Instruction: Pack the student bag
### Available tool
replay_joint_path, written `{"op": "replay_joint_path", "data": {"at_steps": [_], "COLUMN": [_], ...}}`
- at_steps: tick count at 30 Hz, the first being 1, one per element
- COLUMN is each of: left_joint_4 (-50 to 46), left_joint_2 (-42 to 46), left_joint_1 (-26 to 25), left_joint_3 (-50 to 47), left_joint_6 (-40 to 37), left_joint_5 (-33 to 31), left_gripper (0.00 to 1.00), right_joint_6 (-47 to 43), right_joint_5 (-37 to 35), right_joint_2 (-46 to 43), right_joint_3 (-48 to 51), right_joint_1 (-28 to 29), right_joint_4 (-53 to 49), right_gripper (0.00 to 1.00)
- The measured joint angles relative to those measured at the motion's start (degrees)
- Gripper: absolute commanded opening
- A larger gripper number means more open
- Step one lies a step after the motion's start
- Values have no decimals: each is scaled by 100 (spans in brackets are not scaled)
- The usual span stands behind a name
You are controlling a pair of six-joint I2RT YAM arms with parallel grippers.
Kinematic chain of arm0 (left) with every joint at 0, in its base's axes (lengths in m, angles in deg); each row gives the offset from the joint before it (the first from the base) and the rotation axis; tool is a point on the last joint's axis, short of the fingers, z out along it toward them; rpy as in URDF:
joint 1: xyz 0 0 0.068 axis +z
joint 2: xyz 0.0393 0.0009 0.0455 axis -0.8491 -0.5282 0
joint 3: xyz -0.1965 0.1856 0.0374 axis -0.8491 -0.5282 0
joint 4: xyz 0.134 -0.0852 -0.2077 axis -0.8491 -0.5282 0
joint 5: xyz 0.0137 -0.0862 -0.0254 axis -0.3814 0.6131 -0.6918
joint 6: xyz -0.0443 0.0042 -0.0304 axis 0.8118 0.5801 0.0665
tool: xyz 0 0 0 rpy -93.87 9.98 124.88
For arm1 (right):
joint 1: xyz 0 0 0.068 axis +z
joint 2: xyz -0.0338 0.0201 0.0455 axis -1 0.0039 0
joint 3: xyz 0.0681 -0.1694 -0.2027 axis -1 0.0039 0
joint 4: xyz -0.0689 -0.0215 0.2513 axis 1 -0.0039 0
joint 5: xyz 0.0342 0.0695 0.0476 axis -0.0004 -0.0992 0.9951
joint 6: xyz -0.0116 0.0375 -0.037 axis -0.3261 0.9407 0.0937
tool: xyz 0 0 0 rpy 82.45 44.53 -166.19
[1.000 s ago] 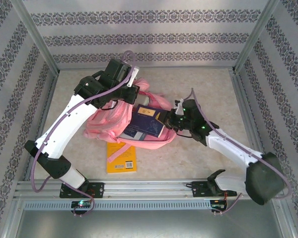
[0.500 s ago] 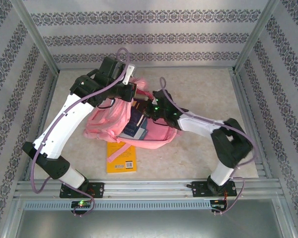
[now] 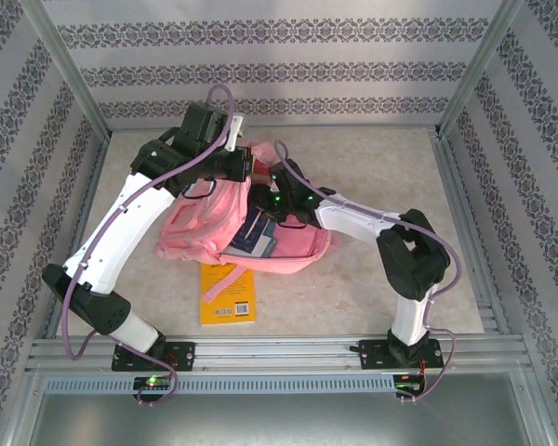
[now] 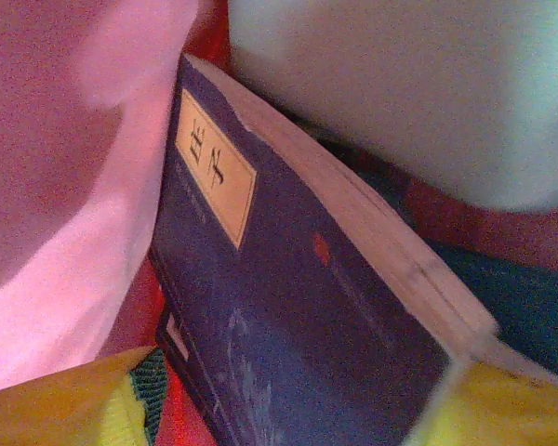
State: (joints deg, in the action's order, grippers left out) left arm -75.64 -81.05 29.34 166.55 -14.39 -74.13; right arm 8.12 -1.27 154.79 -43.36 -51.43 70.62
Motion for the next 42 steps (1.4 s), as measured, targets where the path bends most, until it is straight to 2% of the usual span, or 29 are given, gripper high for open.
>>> {"op": "replay_joint_path", "data": {"at_steps": [8, 14, 16, 18, 21, 24, 27, 32, 39, 42], "left_joint_4": [514, 970, 1143, 1283, 1429, 1462, 1473, 1565, 1497, 1084], "left_joint_2": [-164, -763, -1054, -1300, -1604, -1711, -1639, -833, 1309, 1818], "left_joint_1": [249, 328, 330, 330, 337, 339, 339, 341, 341, 341], "left_joint_3": [-105, -68, -57, -57, -57, -59, -61, -778, -2636, -3222], "left_joint_6": [332, 398, 446, 505, 601, 688, 761, 807, 1226, 1615], "left_joint_5": [79, 293, 398, 507, 632, 723, 737, 546, -9, -479], "left_gripper": [0, 1, 7, 18, 30, 46, 55, 66, 68, 69], "right_joint_6": [-446, -881, -1062, -1217, -1473, -1657, -1799, -1930, -2015, -2006], "right_joint_5": [-273, -765, -881, -944, -966, -979, -1001, -1005, -1252, -1285], "right_joint_2": [-1648, -2785, -3134, -3392, -3698, -3963, -4225, -4439, -4474, -4472], "right_joint_3": [551, 881, 984, 1106, 1340, 1580, 1703, 1718, 1878, 2015], "right_joint_1": [-264, -400, -402, -402, -398, -398, -398, -378, -33, 76], "right_joint_4": [-811, -1679, -1965, -2173, -2485, -2739, -3108, -3591, -4072, -4124], "right_gripper": [65, 63, 62, 61, 60, 60, 60, 65, 67, 67]}}
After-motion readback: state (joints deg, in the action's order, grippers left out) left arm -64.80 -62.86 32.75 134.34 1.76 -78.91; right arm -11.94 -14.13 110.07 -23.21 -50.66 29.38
